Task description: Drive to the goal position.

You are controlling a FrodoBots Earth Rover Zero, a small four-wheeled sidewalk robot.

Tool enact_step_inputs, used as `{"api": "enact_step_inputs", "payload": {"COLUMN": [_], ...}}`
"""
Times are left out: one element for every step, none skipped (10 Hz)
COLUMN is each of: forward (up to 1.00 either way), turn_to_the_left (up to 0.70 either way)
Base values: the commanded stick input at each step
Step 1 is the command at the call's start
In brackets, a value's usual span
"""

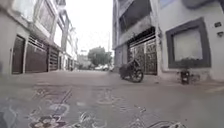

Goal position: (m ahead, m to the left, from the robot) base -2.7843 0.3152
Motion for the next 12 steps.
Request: {"api": "enact_step_inputs", "payload": {"forward": [0.85, 0.85, 0.85, 0.85, 0.85, 0.85, 0.85, 0.85, 0.85, 0.85, 0.85, 0.85], "turn_to_the_left": [0.00, 0.00, 0.00, 0.00, 0.00, 0.00, 0.00, 0.17, 0.34, 0.34, 0.21, 0.03]}}
